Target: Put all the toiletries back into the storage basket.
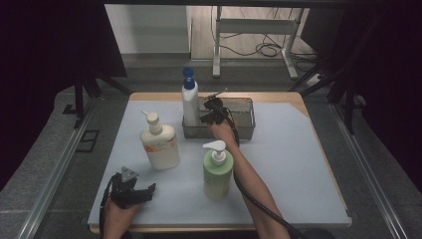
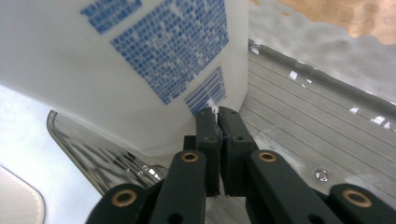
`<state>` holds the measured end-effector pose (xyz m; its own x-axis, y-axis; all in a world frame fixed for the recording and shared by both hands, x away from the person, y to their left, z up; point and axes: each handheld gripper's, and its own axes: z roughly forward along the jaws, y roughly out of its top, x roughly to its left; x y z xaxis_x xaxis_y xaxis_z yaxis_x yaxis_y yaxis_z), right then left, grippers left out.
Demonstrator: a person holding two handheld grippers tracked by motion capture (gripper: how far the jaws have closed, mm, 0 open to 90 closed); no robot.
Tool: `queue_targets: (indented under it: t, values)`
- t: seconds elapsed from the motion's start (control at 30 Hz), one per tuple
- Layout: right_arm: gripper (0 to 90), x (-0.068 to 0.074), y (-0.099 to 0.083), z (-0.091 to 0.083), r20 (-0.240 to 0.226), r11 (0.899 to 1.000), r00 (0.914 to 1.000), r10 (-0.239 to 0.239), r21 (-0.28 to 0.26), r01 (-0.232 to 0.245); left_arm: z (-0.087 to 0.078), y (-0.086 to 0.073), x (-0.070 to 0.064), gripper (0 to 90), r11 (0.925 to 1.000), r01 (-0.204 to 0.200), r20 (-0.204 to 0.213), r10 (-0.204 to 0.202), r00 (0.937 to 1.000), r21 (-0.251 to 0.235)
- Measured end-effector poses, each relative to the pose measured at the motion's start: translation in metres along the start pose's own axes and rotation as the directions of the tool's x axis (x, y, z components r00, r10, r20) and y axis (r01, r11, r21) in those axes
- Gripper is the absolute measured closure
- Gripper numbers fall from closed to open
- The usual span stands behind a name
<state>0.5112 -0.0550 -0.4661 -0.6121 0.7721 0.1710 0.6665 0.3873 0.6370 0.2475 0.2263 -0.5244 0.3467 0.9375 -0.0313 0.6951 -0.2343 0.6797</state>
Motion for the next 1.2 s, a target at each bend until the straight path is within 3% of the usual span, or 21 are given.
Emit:
queue_targets:
  t: [0.3, 0.4, 0.7, 0.93, 1.2]
  values:
    - [75.6, 0.002, -0.005, -0.009, 0.007, 0.999, 0.9991, -0.041, -0.036, 0.041, 0.0, 0.0, 0.0, 11.9, 1.0, -0.001, -0.001, 0.001, 1.0, -0.001]
    - [71.9, 0.002, -0.005, -0.018, 0.017, 0.996, 0.9973, -0.072, -0.053, 0.073, 0.0, 0.0, 0.0, 11.9, 1.0, -0.003, -0.002, 0.003, 1.0, 0.001]
    - [55.5, -0.006, -0.012, -0.045, 0.023, 0.99, 0.9955, -0.092, -0.104, 0.094, 0.0, -0.001, 0.0, 11.9, 1.0, -0.004, -0.002, 0.004, 1.0, -0.001]
    - [44.3, -0.009, -0.019, -0.062, -0.012, 0.987, 0.9949, -0.1, -0.129, 0.098, 0.0, -0.001, 0.0, 11.9, 1.0, -0.004, -0.001, 0.004, 1.0, -0.003]
    - [35.7, -0.003, -0.029, -0.078, -0.03, 0.979, 0.9874, -0.155, -0.137, 0.15, 0.0, -0.001, 0.0, 11.9, 1.0, -0.004, -0.001, 0.004, 1.0, -0.003]
